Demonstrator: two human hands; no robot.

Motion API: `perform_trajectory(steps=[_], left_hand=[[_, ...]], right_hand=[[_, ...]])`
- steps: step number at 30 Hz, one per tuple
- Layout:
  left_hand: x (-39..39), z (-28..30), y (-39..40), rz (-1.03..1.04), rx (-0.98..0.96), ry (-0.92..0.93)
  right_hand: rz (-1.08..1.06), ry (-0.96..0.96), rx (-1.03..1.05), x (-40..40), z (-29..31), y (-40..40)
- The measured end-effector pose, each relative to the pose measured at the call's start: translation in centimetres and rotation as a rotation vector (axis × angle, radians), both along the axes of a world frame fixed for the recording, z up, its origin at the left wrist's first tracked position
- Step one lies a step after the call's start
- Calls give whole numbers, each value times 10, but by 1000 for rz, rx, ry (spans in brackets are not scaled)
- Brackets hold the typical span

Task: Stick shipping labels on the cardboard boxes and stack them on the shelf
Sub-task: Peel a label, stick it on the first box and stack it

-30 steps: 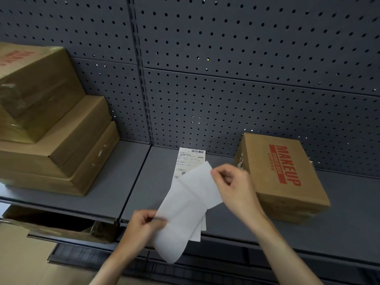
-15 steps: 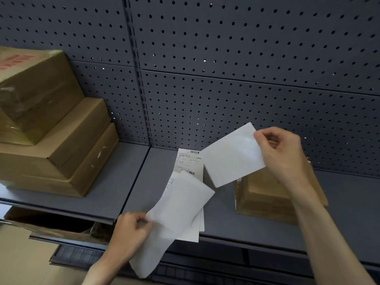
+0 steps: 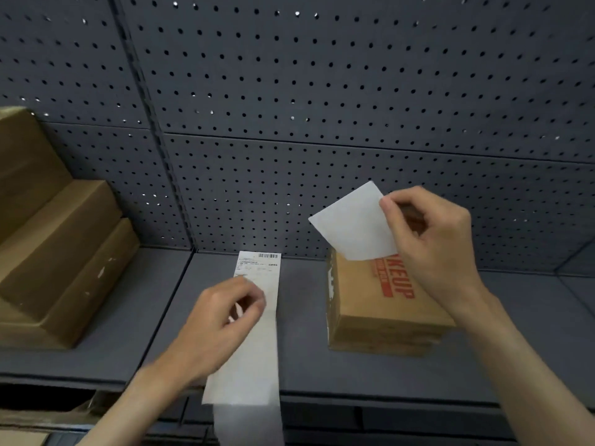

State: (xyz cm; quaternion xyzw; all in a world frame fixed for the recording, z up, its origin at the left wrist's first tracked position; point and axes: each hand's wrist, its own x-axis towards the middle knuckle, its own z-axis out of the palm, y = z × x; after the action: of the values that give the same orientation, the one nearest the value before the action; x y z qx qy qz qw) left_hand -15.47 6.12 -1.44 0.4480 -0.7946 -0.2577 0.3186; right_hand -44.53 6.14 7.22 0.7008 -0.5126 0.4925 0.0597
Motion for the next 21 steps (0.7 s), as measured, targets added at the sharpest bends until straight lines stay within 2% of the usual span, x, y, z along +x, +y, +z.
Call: perform_trajectory(steps=[3, 7, 11, 14, 16, 18, 21], left_hand=[[-48, 22, -18, -132, 261, 228], [-94, 40, -35, -94, 528, 565], [-115, 39, -40, -108, 626, 645], [-123, 32, -42, -114, 659, 635], [-129, 28, -43, -108, 662, 665], [-134, 27, -43, -103, 672, 698], [-143, 26, -43, -112, 698, 720]], right_hand=[[68, 216, -167, 0, -6, 11], [118, 552, -357, 1, -19, 29], [156, 791, -432, -10, -32, 41], [171, 843, -354, -24, -41, 49], [184, 726, -179, -38, -47, 53], [127, 468, -7, -54, -54, 53], [-96, -204, 330, -67, -53, 47]])
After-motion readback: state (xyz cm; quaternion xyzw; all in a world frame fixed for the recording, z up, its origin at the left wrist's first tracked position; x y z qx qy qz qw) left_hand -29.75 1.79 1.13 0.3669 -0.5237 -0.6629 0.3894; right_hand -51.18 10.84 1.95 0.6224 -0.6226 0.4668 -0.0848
